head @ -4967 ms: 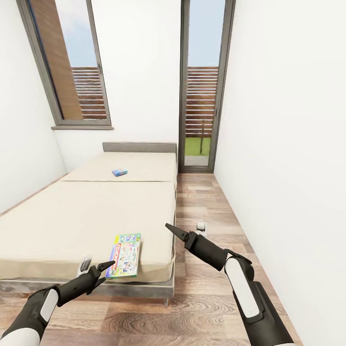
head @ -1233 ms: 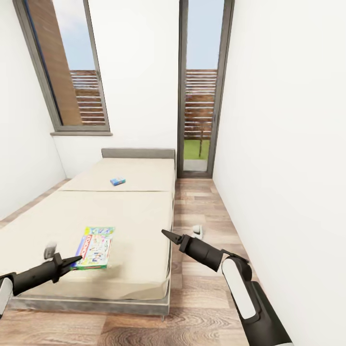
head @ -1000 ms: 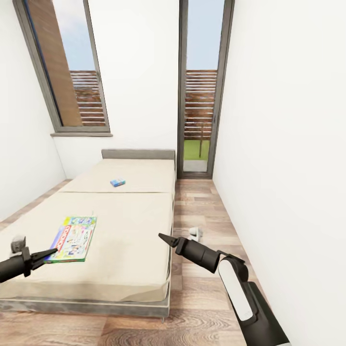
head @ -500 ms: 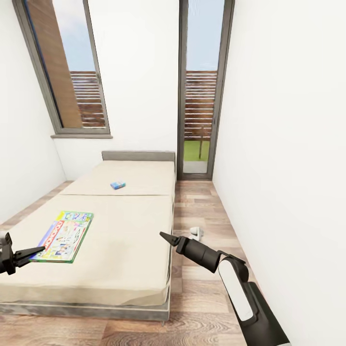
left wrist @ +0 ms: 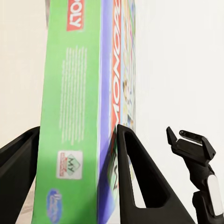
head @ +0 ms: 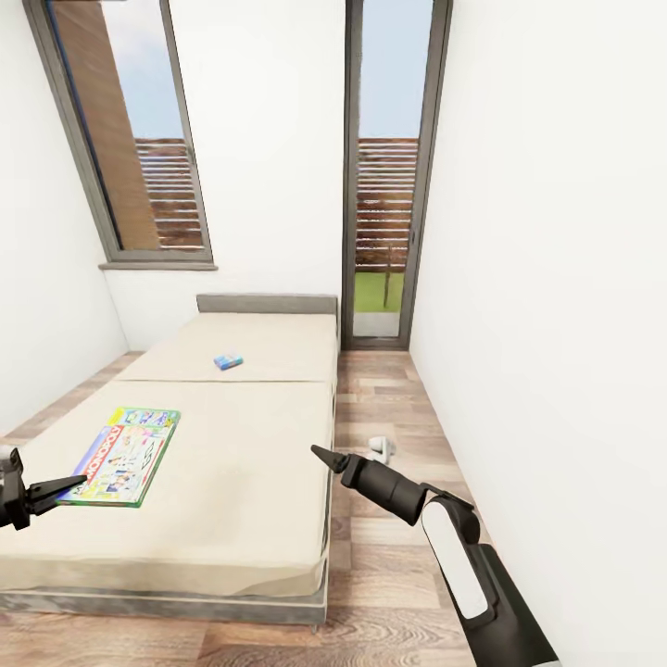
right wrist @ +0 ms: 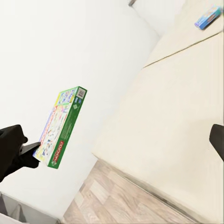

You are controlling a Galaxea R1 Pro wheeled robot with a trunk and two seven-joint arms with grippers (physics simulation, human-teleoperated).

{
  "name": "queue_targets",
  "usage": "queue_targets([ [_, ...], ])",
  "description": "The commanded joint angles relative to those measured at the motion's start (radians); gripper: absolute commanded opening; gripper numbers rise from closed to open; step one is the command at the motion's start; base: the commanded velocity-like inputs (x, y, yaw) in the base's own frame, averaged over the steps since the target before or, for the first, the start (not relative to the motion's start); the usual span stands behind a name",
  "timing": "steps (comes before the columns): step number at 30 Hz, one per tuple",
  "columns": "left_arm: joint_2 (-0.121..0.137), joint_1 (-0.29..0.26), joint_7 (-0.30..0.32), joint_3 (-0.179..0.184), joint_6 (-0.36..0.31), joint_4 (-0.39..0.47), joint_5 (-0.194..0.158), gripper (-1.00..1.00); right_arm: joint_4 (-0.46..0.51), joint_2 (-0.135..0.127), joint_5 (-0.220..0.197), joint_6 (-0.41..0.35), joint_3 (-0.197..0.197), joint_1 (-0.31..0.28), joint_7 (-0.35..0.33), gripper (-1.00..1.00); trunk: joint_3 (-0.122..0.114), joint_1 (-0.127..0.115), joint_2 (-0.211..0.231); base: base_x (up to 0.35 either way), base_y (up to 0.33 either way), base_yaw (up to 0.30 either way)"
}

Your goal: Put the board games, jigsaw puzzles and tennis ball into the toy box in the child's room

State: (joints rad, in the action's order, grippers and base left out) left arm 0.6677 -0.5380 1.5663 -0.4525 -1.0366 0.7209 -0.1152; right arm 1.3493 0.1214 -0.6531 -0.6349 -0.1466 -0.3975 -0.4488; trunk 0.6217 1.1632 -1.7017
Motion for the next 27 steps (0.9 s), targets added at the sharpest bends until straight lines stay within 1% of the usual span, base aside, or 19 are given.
queue_targets([
  [1, 0.001, 0.0, 0.005, 0.0, -0.011, 0.0, 0.002, -1.0, 0.0, 0.0, -0.002, -0.006, 0.002, -0.001, 0.017, 1.0, -0.002, -0.004, 0.007, 0.0, 0.0, 0.0],
  [3, 0.001, 0.0, 0.005, 0.0, -0.011, -0.001, 0.002, -1.0, 0.0, -0.003, -0.003, -0.008, 0.002, -0.001, 0.065, 1.0, -0.008, -0.012, 0.021, 0.0, 0.0, 0.0],
  [7, 0.002, 0.0, 0.005, -0.001, -0.011, -0.001, 0.002, -1.0, 0.0, -0.006, -0.006, -0.005, -0.002, -0.001, 0.113, 1.0, -0.021, -0.027, 0.049, 0.0, 0.0, 0.0],
  [12, 0.001, 0.0, 0.005, -0.002, -0.011, -0.001, 0.003, -1.0, 0.0, -0.004, -0.003, 0.002, -0.003, 0.0, 0.125, 1.0, -0.037, -0.046, 0.084, 0.0, 0.0, 0.004],
  [15, 0.001, 0.0, 0.005, -0.002, -0.011, -0.001, 0.003, -1.0, 0.001, -0.003, 0.001, 0.004, -0.007, 0.0, 0.127, 1.0, -0.046, -0.058, 0.105, 0.0, 0.0, 0.112],
  [27, 0.002, 0.0, 0.005, -0.003, -0.011, -0.001, 0.002, -1.0, 0.001, 0.0, 0.006, 0.004, -0.011, -0.001, 0.129, 1.0, -0.084, -0.104, 0.189, 0.0, 0.0, 0.267],
])
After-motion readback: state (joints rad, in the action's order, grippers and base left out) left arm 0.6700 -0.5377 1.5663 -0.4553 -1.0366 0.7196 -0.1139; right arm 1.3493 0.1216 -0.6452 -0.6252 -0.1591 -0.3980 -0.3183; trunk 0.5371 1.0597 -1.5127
